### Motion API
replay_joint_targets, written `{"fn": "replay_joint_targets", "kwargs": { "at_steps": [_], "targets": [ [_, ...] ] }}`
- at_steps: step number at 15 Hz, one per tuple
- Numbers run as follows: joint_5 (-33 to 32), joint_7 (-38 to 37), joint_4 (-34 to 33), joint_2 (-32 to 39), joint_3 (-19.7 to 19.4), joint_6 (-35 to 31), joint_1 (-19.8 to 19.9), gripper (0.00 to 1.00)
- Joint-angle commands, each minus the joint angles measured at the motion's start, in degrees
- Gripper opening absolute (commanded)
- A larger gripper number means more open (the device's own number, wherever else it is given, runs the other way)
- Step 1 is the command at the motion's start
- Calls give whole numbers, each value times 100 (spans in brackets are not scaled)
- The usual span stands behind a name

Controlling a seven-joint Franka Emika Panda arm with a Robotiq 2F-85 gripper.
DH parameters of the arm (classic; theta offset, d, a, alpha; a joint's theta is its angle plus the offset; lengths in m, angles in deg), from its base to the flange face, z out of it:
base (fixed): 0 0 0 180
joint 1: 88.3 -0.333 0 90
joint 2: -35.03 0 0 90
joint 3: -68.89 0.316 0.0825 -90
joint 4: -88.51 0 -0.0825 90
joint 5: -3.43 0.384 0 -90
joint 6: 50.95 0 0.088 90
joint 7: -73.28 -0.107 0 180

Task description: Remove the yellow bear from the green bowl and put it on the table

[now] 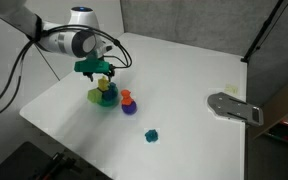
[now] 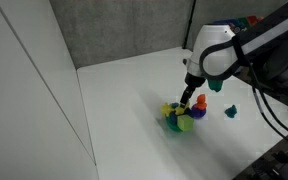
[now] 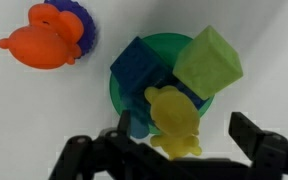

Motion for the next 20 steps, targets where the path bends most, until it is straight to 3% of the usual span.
{"fn": "replay_joint_targets", "kwargs": {
  "at_steps": [1, 7, 8, 15, 20],
  "targets": [
    [-238, -8, -299, 266, 5, -5, -43, 74],
    [-398, -68, -378, 304, -13, 17, -76, 25],
    [-377, -84, -349, 241, -16, 24, -55, 20],
    [-188, -116, -344, -213, -3, 372, 149, 17],
    [-398, -800, -577, -438, -425, 737, 94, 17]
  ]
}}
